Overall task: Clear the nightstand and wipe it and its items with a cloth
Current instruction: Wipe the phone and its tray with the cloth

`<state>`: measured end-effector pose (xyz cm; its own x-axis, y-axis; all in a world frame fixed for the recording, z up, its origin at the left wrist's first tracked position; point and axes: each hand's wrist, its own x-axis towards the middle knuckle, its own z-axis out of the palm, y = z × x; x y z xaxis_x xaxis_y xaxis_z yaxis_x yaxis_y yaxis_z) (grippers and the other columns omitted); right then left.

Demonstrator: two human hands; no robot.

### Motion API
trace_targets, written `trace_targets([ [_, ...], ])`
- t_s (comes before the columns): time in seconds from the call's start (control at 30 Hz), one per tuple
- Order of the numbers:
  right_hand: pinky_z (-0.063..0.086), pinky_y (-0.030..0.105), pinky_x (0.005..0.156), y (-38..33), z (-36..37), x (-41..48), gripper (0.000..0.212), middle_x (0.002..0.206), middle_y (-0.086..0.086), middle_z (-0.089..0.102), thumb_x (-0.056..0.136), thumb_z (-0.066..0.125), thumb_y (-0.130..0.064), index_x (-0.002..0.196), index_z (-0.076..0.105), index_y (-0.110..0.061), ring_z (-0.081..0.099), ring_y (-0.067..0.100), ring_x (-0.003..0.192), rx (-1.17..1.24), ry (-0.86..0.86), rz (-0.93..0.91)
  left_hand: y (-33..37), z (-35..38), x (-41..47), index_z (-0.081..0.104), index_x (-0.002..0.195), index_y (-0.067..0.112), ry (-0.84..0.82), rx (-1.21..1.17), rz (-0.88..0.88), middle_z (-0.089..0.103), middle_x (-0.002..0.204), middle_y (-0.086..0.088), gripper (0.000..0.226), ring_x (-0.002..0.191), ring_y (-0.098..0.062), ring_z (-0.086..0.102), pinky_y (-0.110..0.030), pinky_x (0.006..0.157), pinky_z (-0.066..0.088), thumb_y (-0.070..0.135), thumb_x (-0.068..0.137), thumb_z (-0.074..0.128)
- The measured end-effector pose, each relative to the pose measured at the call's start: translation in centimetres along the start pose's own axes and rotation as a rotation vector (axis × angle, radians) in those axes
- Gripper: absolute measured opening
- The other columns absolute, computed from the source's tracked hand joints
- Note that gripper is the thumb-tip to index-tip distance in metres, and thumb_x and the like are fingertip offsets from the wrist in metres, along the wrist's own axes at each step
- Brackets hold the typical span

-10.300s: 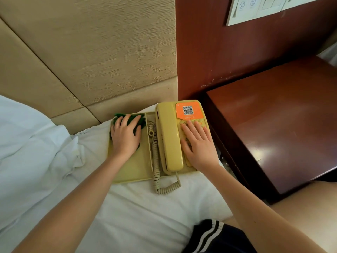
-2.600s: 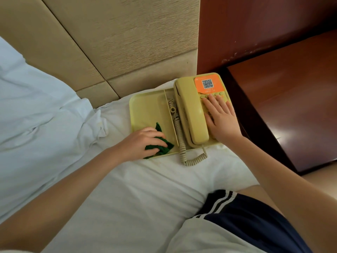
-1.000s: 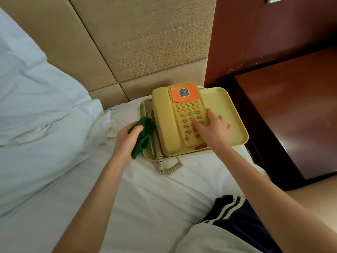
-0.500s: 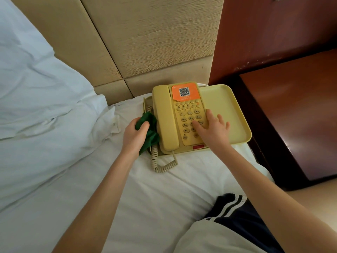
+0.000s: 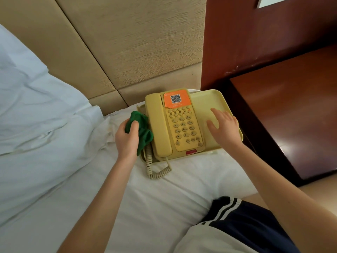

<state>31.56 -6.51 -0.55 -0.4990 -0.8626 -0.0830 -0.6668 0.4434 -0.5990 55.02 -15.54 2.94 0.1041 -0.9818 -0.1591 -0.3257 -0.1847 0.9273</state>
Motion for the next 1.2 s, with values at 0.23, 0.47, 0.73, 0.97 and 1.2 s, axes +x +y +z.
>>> trace_targets([
  [0.23, 0.038, 0.038, 0.077, 2.3, -2.5, 0.5, 0.038, 0.119, 0.010, 0.051, 0.085, 0.045, -0.018, 0.123, 0.044, -0.008, 0.050, 0.036, 0.108, 0.049, -0.080, 0.220, 3.1, 1.5, -0.8, 0.053, 0.131, 0.013, 0.067, 0.228, 0.430, 0.055, 0.115, 0.009, 0.040, 0.105, -0.002, 0.050, -0.016, 0.092, 0.040, 0.021, 0.091, 0.056],
  [0.47, 0.035, 0.041, 0.101, 1.9, -4.2, -1.5, 0.047, 0.135, 0.010, 0.050, 0.097, 0.037, -0.018, 0.144, 0.034, -0.021, 0.045, 0.033, 0.124, 0.320, -0.162, 0.269, 6.4, 8.9, -2.2, 0.049, 0.133, 0.007, -0.225, 0.599, 0.904, 0.058, 0.121, -0.010, 0.049, 0.113, -0.025, 0.049, -0.030, 0.094, 0.039, 0.029, 0.090, 0.052],
  [0.73, 0.037, 0.029, 0.097, 4.2, -3.7, -2.7, 0.062, 0.139, -0.002, 0.045, 0.094, 0.038, -0.011, 0.148, 0.019, -0.035, 0.045, 0.023, 0.124, 0.382, -0.164, 0.183, 5.3, 15.7, -3.5, 0.038, 0.140, 0.009, -0.465, 0.924, 0.963, 0.049, 0.130, -0.010, 0.049, 0.117, -0.028, 0.041, -0.035, 0.099, 0.033, 0.028, 0.096, 0.047],
  [0.97, 0.019, -0.006, 0.089, 5.8, -1.8, -5.1, 0.069, 0.129, -0.036, 0.024, 0.089, 0.029, 0.012, 0.140, 0.017, -0.034, 0.029, -0.012, 0.118, 0.456, -0.051, 0.029, 4.1, 20.9, -0.5, 0.047, 0.128, 0.010, -0.445, 1.173, 0.959, 0.043, 0.134, -0.005, 0.032, 0.118, -0.027, 0.042, -0.036, 0.092, 0.039, 0.023, 0.098, 0.046],
  [1.2, 0.036, 0.030, 0.089, 7.8, -0.6, -5.0, 0.048, 0.127, 0.009, 0.053, 0.101, 0.031, -0.014, 0.147, 0.025, -0.026, 0.050, 0.023, 0.113, 0.456, -0.130, 0.170, 0.5, 23.9, -3.4, 0.051, 0.127, 0.007, -0.401, 0.991, 0.771, 0.051, 0.131, -0.008, 0.037, 0.122, -0.029, 0.042, -0.042, 0.099, 0.035, 0.026, 0.096, 0.045],
])
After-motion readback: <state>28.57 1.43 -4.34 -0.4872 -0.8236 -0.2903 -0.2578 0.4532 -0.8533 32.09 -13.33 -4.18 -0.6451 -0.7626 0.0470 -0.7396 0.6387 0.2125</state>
